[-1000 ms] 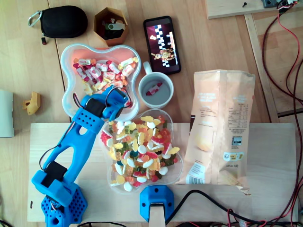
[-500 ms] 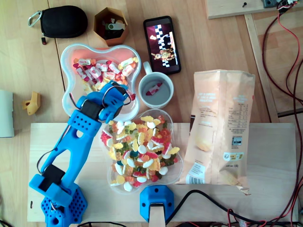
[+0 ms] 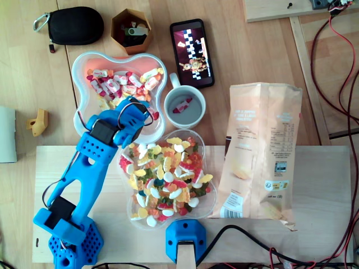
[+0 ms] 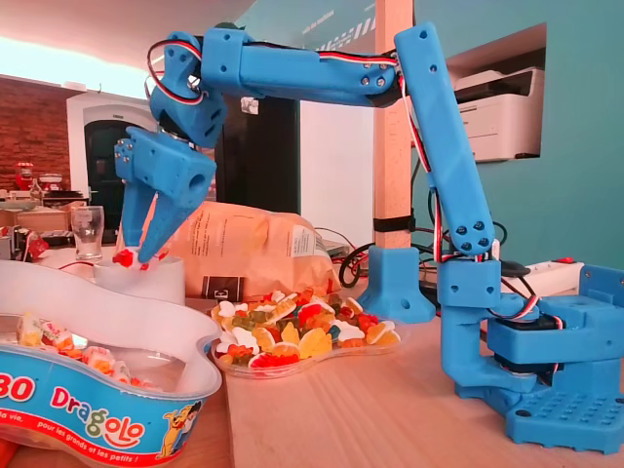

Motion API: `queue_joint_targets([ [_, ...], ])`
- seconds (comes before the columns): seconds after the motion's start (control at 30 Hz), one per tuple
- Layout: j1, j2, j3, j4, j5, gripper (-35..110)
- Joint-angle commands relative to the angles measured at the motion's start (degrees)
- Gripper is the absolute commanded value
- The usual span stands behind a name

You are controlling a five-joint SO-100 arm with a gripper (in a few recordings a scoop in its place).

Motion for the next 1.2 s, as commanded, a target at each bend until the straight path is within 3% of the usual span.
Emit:
queue_joint_targets([
  [0.0,3.34,6.24,-4.66,0.79,0.09,-3],
  [0.93,7.21,-3.16,-16.26,0.53,0.35,-3],
  [1.17,7.65,-3.6,-16.17,-6.33,-0.35,-3],
])
